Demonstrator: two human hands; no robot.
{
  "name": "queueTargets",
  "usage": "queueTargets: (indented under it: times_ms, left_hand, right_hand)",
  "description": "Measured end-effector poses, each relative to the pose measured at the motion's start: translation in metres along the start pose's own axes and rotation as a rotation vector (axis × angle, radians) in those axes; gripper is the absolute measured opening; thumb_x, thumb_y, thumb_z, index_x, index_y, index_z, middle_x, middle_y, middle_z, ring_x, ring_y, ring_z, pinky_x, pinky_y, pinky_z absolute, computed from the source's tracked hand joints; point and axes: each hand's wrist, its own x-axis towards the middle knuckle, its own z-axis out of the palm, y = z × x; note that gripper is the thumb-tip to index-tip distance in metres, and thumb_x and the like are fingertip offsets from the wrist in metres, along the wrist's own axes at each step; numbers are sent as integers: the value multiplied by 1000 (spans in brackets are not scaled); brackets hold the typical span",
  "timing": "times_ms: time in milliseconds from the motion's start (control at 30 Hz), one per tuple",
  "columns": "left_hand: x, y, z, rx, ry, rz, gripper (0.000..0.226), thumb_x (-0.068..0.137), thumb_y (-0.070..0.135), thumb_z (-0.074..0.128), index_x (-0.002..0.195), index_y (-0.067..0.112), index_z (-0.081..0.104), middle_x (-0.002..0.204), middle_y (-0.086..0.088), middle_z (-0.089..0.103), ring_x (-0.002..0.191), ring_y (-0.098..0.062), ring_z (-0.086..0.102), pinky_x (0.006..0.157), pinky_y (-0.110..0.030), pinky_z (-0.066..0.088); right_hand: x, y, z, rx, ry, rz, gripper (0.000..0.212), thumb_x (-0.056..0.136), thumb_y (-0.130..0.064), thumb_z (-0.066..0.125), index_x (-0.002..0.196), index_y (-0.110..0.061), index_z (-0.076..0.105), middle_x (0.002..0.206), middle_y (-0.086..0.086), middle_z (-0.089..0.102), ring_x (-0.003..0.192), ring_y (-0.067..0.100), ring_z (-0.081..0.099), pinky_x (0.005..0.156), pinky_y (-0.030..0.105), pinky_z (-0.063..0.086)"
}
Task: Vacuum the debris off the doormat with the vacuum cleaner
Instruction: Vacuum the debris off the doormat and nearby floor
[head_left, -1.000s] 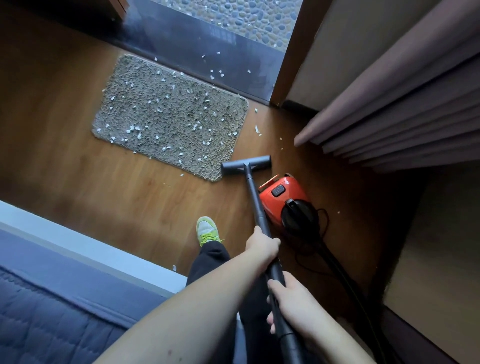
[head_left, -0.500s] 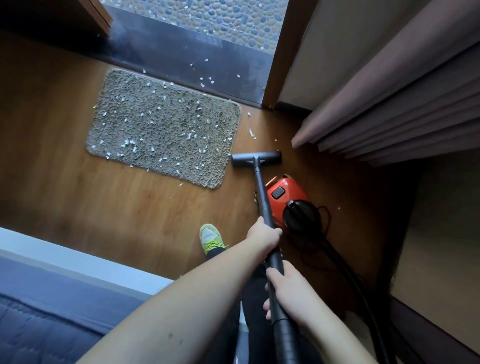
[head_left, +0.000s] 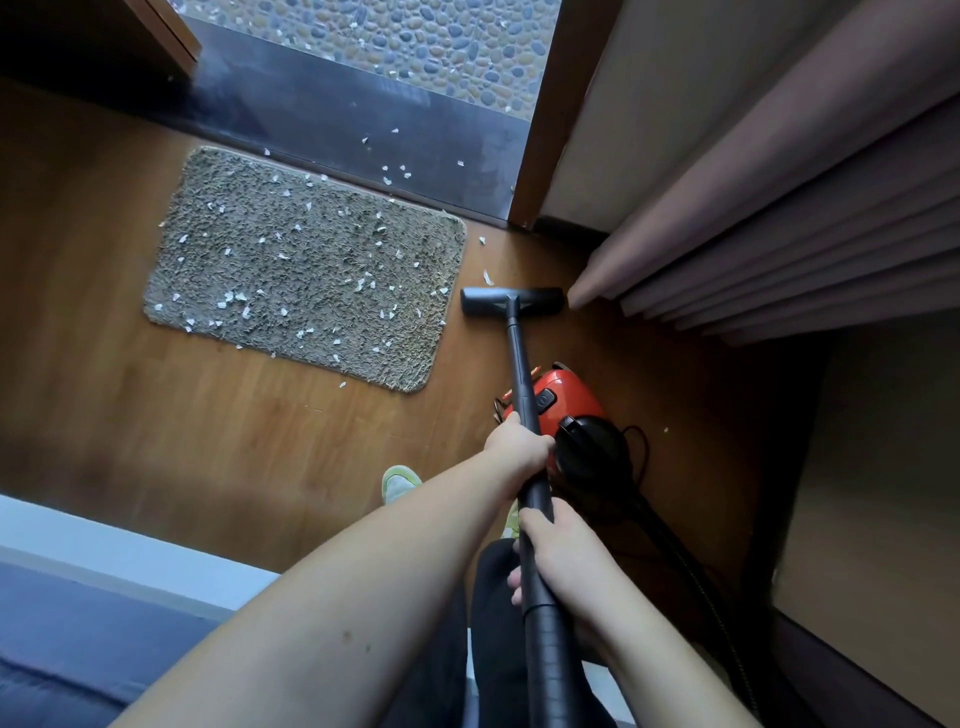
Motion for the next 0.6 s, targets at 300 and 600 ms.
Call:
queueTargets:
  times_ms: [300,600]
  left_hand:
    - [19,29,-14,-25,34,-3,57,87,26,62,139,11,43,124,-14,60,107,-33,63,94,-43,54]
    - [37,50,-26,-46,58,5,47,84,27,65,126,13,51,124,-16,62,104,-34,64,90,-45,57]
  right_hand:
    - [22,-30,-6,-13,-14,-46,4,96,-13,42,96,-9,43,84,17,49,42,21,57,42,29,48]
    - [68,-49,-24,-9,-8,-27,33,93,-39,58,121,-24,48,94,18,62,52,6,65,41,27,52]
